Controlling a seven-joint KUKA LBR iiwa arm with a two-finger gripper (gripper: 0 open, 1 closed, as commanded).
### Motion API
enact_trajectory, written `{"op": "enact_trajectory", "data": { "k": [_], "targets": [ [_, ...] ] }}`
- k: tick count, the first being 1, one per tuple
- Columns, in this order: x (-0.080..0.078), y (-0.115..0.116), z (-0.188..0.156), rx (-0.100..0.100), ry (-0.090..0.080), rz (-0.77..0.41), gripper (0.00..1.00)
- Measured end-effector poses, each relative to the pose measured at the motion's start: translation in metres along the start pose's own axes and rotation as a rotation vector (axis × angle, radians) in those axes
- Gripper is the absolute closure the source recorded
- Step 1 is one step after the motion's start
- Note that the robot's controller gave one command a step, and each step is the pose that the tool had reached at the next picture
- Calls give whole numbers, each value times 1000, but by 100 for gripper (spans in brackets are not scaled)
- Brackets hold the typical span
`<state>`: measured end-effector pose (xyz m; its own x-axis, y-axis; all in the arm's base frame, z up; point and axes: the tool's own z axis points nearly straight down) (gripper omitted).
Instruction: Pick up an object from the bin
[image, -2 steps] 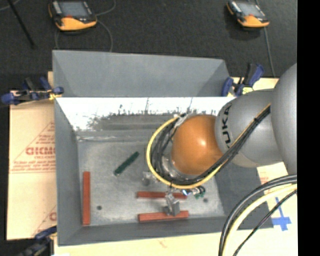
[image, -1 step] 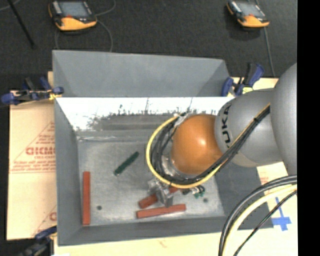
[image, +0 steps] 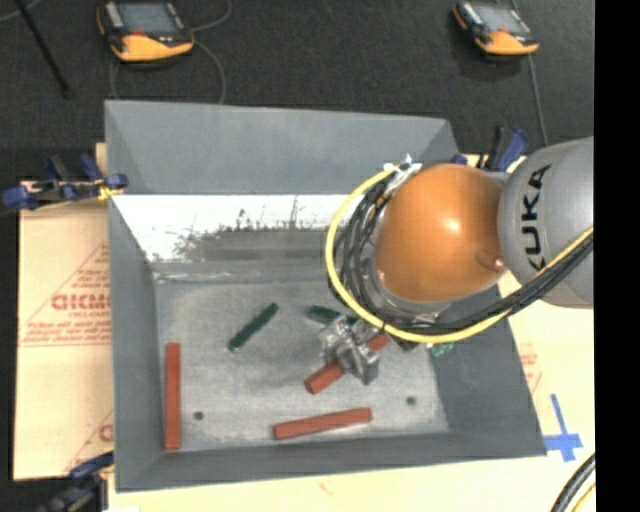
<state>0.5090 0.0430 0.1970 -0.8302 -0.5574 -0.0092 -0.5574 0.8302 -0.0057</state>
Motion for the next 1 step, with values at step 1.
{"op": "enact_trajectory", "data": {
  "k": [1],
  "targets": [
    [-16, -10, -163, 1, -2, -162, 100]
  ]
}}
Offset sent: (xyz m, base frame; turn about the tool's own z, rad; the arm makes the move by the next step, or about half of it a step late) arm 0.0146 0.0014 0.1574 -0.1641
